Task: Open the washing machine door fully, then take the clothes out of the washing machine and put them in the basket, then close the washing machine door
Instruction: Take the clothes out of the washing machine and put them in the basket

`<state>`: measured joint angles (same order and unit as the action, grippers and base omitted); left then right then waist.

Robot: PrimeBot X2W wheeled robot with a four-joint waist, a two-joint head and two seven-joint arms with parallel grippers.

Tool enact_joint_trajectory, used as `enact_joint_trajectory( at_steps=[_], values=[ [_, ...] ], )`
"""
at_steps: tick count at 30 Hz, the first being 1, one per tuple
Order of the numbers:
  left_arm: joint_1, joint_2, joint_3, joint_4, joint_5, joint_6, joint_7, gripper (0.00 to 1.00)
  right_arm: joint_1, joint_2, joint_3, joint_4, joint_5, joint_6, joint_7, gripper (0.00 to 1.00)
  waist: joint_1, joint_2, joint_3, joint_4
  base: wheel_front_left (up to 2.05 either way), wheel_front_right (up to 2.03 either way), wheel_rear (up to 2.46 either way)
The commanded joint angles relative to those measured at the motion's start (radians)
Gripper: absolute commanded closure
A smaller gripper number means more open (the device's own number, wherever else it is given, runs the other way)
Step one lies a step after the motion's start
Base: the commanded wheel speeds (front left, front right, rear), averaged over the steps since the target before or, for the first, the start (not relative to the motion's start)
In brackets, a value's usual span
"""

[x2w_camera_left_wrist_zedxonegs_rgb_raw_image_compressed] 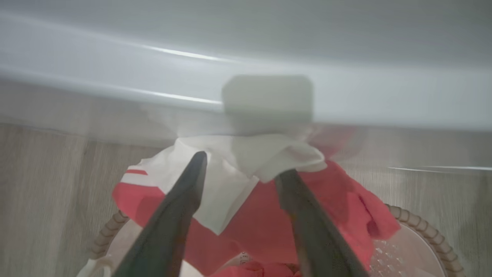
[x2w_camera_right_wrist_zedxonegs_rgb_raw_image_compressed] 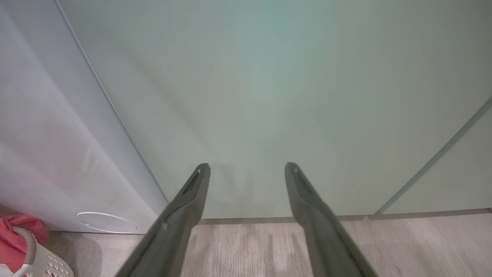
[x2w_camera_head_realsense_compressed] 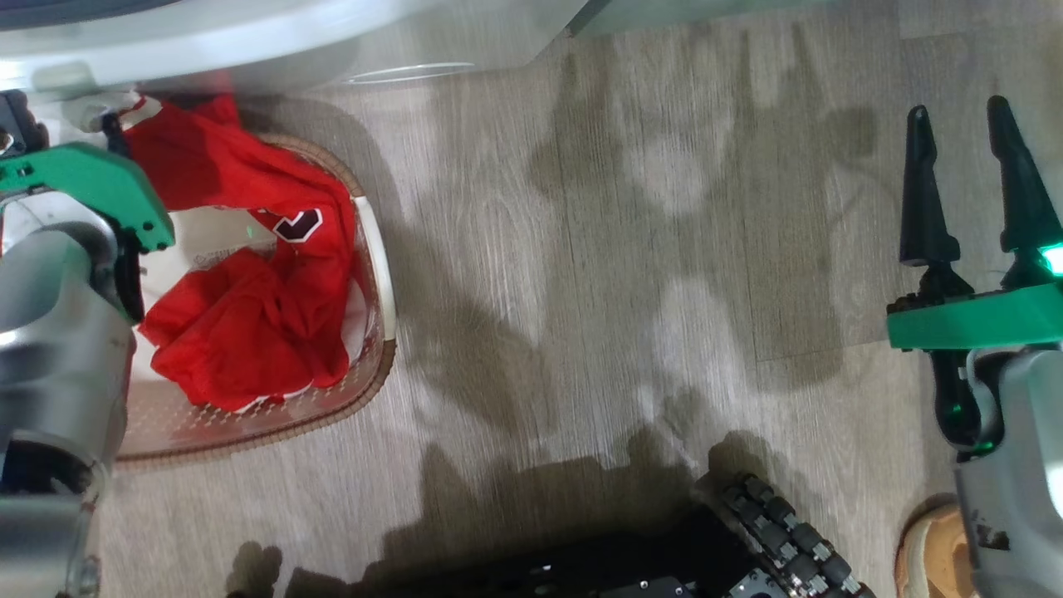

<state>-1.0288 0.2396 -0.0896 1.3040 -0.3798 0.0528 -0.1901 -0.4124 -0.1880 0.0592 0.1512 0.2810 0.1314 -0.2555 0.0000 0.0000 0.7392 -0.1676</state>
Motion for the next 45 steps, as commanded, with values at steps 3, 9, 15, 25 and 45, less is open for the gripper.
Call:
enact_joint_trajectory(
  at_steps=[3,9,15,25,45],
  values=[
    [-0.011,0.049,-0.011,-0.013,0.022,0.0,-0.028,0.58,0.026,-0.008,0.005,-0.032,-0.009,-0.001,-0.006,0.0,0.0,0.0,0.002,0.004,0.0,0.0,0.0],
    [0.035,0.023,-0.051,-0.013,0.044,-0.039,-0.055,1.0,0.04,-0.014,-0.002,-0.022,-0.012,-0.001,-0.006,0.0,0.0,0.0,-0.024,0.017,0.0,0.0,0.0],
    [0.119,-0.001,-0.08,-0.013,0.047,-0.086,-0.018,1.0,0.062,-0.011,0.003,-0.001,-0.012,-0.001,-0.006,0.0,0.0,0.0,-0.099,0.033,0.0,0.0,0.0],
    [0.27,-0.072,-0.13,-0.013,0.028,-0.165,0.213,1.0,0.096,-0.019,0.034,0.038,0.0,-0.001,-0.006,0.0,0.0,0.0,-0.25,0.064,0.0,0.0,0.0],
    [0.34,-0.097,-0.174,-0.03,-0.064,-0.179,0.347,0.85,0.087,-0.043,0.041,0.02,0.005,-0.001,-0.006,0.0,0.0,0.0,-0.177,0.038,0.0,0.0,0.0]
  ],
)
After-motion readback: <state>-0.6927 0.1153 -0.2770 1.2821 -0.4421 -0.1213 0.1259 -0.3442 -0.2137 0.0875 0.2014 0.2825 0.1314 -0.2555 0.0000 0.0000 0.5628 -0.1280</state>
